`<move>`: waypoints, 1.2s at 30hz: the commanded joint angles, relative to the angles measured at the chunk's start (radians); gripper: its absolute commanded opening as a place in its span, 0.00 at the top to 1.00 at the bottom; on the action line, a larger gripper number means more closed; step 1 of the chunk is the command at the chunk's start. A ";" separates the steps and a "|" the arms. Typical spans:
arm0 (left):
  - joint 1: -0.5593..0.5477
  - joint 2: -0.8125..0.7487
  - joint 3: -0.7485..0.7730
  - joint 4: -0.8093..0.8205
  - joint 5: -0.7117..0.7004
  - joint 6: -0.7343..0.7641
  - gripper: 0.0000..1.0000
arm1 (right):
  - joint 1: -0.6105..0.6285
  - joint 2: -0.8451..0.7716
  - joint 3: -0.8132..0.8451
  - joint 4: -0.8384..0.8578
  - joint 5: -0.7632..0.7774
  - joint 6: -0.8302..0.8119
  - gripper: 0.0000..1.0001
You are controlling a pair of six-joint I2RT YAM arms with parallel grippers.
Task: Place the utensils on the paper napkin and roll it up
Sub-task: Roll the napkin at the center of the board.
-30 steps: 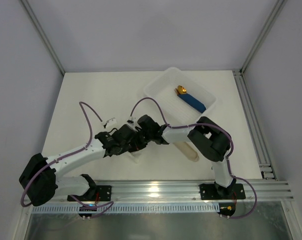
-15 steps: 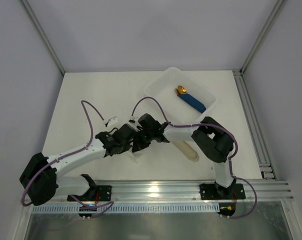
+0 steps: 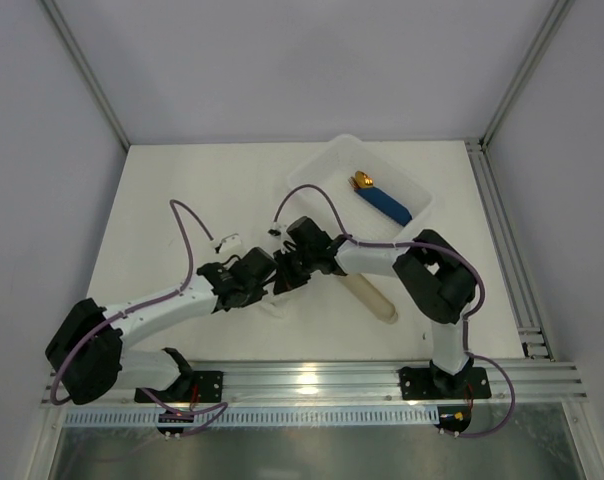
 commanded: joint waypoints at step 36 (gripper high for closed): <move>-0.001 0.116 0.135 0.042 -0.023 0.055 1.00 | -0.049 0.031 0.086 -0.001 -0.043 -0.093 0.96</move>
